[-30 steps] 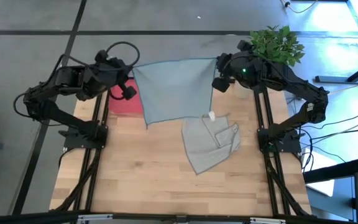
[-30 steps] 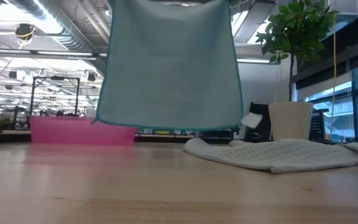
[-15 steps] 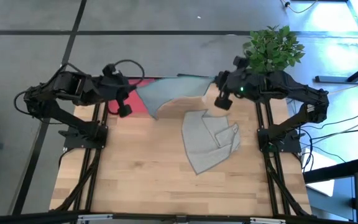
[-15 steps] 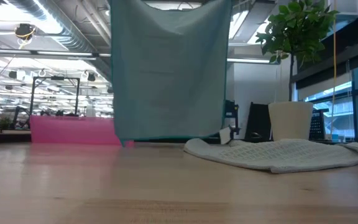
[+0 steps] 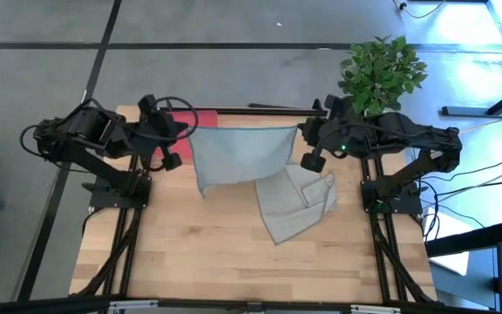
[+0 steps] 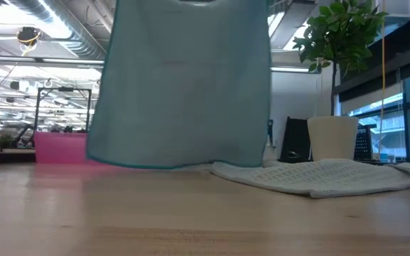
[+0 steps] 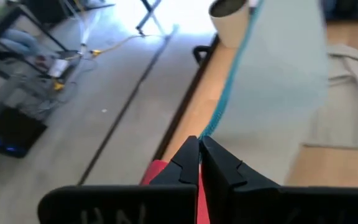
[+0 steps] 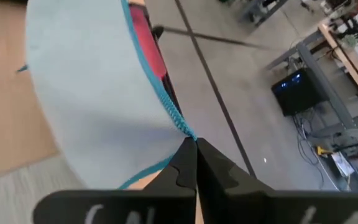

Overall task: Roll microfiber towels into tight, uniform cylinder then place into a basket
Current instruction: Fold the blue towel

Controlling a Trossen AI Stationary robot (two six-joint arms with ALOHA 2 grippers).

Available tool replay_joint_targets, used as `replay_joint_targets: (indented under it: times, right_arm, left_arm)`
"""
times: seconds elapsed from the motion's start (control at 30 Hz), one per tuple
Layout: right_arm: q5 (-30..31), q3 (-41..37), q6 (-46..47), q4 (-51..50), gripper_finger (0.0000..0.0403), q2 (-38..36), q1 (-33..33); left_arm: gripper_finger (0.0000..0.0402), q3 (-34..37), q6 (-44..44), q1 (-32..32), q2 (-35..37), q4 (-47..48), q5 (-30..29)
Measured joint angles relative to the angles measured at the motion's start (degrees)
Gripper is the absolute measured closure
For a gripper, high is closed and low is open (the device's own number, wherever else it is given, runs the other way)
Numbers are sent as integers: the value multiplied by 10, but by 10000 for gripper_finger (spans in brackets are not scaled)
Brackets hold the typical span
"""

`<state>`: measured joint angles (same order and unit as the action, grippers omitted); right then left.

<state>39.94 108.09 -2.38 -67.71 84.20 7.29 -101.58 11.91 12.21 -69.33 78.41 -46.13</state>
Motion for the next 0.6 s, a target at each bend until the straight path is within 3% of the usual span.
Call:
replay_joint_targets:
  times: [0.2, 0.33, 0.47, 0.6]
  right_arm:
    - [0, 0, -54, 54, 402, 18, -15]
    - [2, 0, -81, 87, 402, 39, -35]
    - [0, 0, -105, 112, 402, 60, -47]
    - [-17, 0, -115, 110, 402, 71, -48]
  left_arm:
    - [402, 0, 0, -1, 10, 0, -73]
    - [402, 0, -2, -1, 20, 0, -89]
    - [402, 0, -3, -1, 32, -3, -76]
    - [402, 0, -4, 0, 35, -3, -18]
